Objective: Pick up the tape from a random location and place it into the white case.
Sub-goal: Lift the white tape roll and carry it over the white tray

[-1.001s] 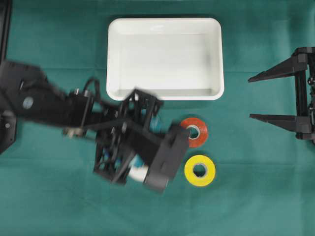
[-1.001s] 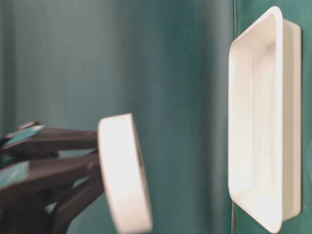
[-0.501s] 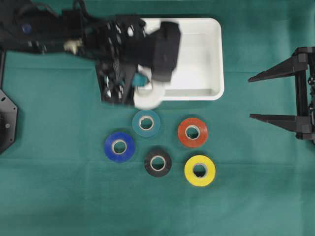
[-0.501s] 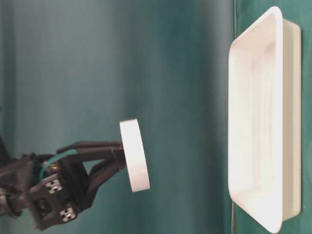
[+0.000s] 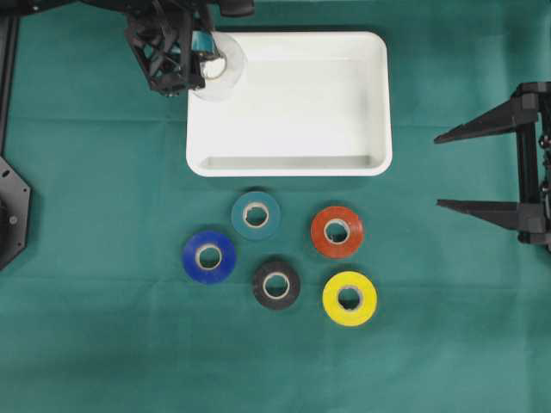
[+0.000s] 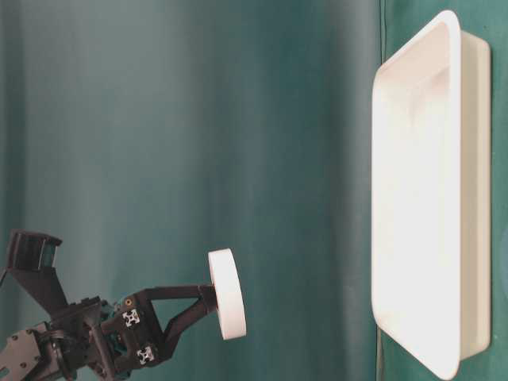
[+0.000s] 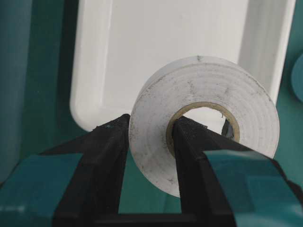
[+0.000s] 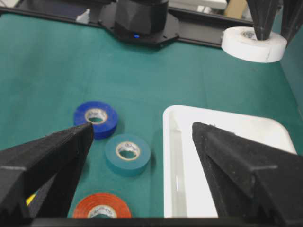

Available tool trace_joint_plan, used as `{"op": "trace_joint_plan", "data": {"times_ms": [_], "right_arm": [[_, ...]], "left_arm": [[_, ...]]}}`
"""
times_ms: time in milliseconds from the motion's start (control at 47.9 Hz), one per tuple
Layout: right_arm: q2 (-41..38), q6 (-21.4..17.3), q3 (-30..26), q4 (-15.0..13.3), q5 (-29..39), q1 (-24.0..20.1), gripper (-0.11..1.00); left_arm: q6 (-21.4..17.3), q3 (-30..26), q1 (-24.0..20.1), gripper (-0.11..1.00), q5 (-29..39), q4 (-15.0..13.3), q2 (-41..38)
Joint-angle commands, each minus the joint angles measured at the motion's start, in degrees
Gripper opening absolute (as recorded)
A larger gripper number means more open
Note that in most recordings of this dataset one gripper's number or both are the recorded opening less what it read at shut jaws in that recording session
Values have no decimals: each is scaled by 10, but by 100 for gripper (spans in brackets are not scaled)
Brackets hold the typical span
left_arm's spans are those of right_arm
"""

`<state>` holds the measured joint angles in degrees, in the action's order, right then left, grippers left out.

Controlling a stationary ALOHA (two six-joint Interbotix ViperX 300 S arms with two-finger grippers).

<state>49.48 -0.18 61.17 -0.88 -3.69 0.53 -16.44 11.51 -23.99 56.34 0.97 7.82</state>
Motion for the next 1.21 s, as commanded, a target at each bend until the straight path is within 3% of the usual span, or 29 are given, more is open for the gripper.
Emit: {"op": "trace_joint_plan", "data": {"times_ms": [0,334,709,1189], "right_arm": [[-2,-1,-18,-1,-2,1,91],[-2,0,-20,-1,-2,0,91],[-2,-2,-23,-1,1,0,91],[-3,-1,-24,-1,5,0,91]], "left_arm": [[1,-7,1,23,-8,-2,14],[0,-41,11,23,-32,-3,-25],[-1,-145,25,23,-29,-3,-110],[0,-145,25,23,-23,-3,-115]]}}
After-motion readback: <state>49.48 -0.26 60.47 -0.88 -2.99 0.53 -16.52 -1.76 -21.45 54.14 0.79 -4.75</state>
